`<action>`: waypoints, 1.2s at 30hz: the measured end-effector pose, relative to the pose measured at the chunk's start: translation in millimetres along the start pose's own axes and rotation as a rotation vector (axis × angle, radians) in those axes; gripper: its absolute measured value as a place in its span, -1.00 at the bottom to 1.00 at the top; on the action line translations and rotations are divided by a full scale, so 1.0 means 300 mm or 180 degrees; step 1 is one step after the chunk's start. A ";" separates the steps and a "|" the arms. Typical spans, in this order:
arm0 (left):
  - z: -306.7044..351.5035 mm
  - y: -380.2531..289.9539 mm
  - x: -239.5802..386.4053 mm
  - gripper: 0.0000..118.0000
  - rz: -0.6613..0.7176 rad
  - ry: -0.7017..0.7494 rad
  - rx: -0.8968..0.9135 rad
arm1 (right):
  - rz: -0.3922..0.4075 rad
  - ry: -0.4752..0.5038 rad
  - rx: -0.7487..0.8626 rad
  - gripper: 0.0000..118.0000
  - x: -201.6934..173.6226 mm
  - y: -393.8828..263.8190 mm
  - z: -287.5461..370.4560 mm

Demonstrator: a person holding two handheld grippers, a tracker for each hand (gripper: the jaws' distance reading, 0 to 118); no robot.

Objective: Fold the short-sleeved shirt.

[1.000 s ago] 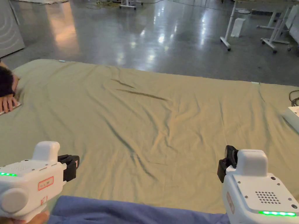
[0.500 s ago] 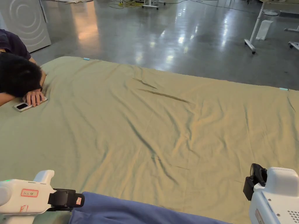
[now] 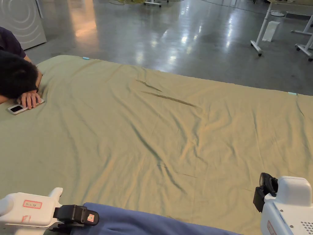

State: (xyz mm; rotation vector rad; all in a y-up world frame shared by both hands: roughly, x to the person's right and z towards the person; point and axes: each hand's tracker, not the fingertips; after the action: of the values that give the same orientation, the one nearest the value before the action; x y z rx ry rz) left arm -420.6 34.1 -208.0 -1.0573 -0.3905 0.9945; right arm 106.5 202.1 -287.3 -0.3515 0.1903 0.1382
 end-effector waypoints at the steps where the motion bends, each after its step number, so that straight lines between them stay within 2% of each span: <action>1: -0.008 -0.001 0.005 -0.17 0.0021 -0.0014 -0.0003 | 0.0004 0.0001 -0.0007 -1.00 -0.005 0.000 0.000; 2: -0.010 -0.001 0.008 -0.36 0.0026 -0.0057 -0.0012 | 0.0014 0.0005 -0.0012 -1.00 -0.009 0.000 0.001; 3: -0.012 -0.001 0.011 -0.71 0.0025 -0.0048 -0.0011 | 0.0021 0.0014 -0.0013 -1.00 -0.011 0.000 0.002; 4: -0.024 -0.005 0.016 -0.75 0.0016 0.0003 -0.0011 | 0.0031 0.0014 -0.0016 -1.00 -0.014 -0.001 0.002; 6: -0.048 -0.018 0.020 -0.78 0.0115 0.0076 0.0021 | 0.0043 0.0018 -0.0029 -1.00 -0.016 -0.001 0.002; 7: -0.039 -0.019 0.009 -0.80 0.0136 -0.0036 0.0065 | 0.0042 0.0021 -0.0034 -1.00 -0.016 -0.001 0.003; 14: 0.014 -0.047 0.092 -0.82 0.0013 0.0126 0.0180 | -0.0006 -0.0006 -0.0081 -1.00 -0.001 0.000 -0.003; 23: 0.224 0.004 0.213 -0.83 -0.0194 0.0342 0.0419 | 0.0004 0.0015 -0.0074 -1.00 0.006 0.003 -0.006; 25: 0.285 0.013 0.237 -0.83 -0.0333 0.0601 0.0498 | -0.0020 0.0026 -0.0082 -1.00 0.007 0.003 -0.008; 30: 0.390 0.021 0.262 -0.83 -0.0291 0.1182 0.0582 | 0.0000 0.0080 -0.0062 -1.00 0.004 0.004 -0.008; 36: 0.348 -0.032 0.366 -0.83 -0.0183 0.1019 0.0605 | -0.0085 0.0133 -0.0029 -1.00 0.004 0.004 -0.006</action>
State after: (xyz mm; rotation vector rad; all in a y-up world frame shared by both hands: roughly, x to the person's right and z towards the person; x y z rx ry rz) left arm -430.3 180.5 -169.3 -1.0055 -0.0621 0.7777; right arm 107.2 202.7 -289.7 -0.3660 0.2262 0.1055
